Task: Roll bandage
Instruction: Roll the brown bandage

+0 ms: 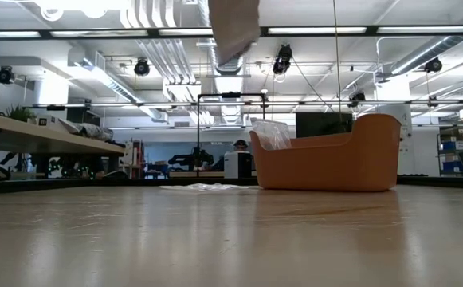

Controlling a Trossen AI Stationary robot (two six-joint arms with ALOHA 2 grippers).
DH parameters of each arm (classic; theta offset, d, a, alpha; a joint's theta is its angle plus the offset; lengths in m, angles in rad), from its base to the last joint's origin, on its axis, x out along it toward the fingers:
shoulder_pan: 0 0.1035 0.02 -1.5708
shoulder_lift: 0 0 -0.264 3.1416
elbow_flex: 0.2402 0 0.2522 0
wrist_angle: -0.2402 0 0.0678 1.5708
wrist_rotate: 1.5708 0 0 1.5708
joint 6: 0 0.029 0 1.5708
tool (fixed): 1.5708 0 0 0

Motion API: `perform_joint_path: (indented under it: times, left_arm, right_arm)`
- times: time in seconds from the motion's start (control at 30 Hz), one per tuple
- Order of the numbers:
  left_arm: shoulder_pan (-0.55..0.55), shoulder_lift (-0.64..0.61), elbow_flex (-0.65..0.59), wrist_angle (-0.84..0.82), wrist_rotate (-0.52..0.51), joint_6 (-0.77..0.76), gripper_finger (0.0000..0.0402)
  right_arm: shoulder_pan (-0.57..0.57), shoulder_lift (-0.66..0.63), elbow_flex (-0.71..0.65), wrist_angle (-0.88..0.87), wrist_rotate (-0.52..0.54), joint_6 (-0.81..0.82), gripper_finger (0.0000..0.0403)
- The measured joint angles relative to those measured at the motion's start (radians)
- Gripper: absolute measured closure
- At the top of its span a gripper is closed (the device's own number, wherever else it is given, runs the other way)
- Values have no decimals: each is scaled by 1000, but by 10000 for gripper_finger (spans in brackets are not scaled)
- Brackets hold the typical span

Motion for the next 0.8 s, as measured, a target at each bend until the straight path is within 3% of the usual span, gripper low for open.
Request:
perform_joint_path:
  times: [0.23, 0.43, 0.57, 0.67, 0.8]
  left_arm:
    - [58, 2, -2, -1, 155, -216, 110]
    - [58, -2, -2, 42, 174, -83, 97]
    - [52, 3, -2, 144, 301, -90, 96]
    - [50, 3, -2, 167, 308, -89, 99]
    - [52, 15, -2, 189, 238, -83, 101]
  right_arm:
    - [0, 0, 0, 2, 52, -189, 309]
    - [0, 2, 0, 13, 31, -215, 312]
    - [0, 3, 0, 12, -12, -266, 310]
    - [1, 3, 0, 12, -13, -328, 310]
    - [5, 3, 0, 12, -14, -393, 311]
